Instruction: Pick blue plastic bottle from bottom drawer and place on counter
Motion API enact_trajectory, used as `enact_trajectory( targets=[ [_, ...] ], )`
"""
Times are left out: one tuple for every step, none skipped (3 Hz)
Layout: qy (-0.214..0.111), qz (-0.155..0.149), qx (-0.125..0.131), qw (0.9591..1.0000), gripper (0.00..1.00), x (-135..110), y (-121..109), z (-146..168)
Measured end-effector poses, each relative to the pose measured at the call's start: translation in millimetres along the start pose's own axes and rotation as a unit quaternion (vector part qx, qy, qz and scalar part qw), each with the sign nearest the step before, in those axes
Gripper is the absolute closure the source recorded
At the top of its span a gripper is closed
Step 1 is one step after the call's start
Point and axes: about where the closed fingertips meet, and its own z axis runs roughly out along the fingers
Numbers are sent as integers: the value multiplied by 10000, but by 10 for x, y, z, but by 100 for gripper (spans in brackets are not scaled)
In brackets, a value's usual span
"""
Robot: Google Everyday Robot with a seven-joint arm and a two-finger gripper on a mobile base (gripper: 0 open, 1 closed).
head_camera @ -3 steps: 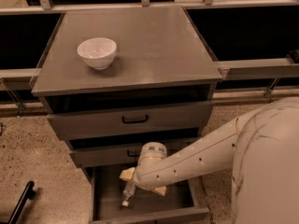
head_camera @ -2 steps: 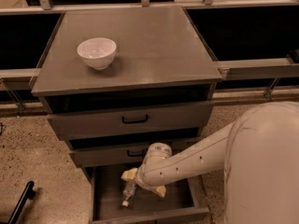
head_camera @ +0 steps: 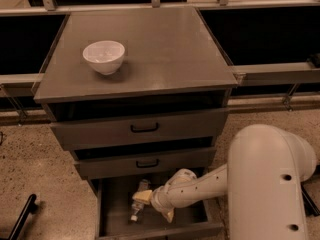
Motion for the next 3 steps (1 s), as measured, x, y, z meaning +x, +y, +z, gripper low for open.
enact_trajectory(
  targets=[
    [0,0,0,10000,0,0,0,0],
    [102,-50,47,9999,0,221,-29,258],
    [191,-209,48,9996,0,452,-62,635]
  ],
)
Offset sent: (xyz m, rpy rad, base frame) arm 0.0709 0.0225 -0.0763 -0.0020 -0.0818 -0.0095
